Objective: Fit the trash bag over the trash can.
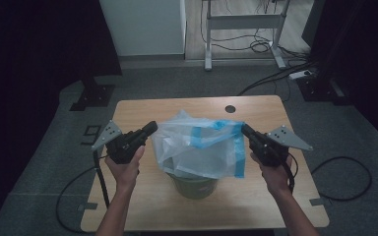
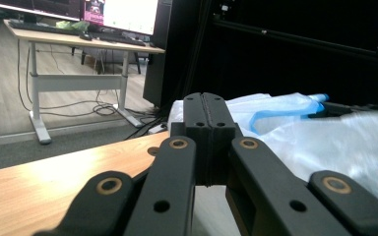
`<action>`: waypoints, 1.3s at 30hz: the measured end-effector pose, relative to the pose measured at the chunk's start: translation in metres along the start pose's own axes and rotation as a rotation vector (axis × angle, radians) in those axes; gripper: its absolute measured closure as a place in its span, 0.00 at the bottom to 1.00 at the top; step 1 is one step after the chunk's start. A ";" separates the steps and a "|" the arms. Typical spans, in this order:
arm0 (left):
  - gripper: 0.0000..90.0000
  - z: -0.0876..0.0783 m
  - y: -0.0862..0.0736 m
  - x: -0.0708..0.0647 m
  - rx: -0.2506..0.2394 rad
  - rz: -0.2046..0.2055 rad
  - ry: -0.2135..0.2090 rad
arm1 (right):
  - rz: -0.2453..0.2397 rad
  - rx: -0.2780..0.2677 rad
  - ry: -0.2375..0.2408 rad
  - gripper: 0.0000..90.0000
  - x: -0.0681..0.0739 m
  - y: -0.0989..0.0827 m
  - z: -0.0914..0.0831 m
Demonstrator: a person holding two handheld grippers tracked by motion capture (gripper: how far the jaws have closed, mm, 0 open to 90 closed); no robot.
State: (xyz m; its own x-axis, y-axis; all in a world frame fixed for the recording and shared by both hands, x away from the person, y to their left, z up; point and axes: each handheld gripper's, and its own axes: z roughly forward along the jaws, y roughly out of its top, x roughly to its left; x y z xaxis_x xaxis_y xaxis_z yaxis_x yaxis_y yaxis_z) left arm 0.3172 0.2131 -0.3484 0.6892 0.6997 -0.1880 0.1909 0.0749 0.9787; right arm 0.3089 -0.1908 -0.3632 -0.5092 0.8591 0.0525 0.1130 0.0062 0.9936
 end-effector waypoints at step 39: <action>0.54 -0.052 -0.010 -0.023 -0.008 0.045 -0.027 | -0.068 -0.043 0.105 0.99 0.021 -0.006 -0.058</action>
State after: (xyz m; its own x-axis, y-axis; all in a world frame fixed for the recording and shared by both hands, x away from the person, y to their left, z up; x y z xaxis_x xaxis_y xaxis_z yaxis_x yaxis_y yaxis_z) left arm 0.2635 0.2335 -0.3496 0.7159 0.6828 -0.1455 0.1538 0.0491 0.9869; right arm 0.2483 -0.2020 -0.3618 -0.6013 0.7990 -0.0072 0.0396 0.0388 0.9985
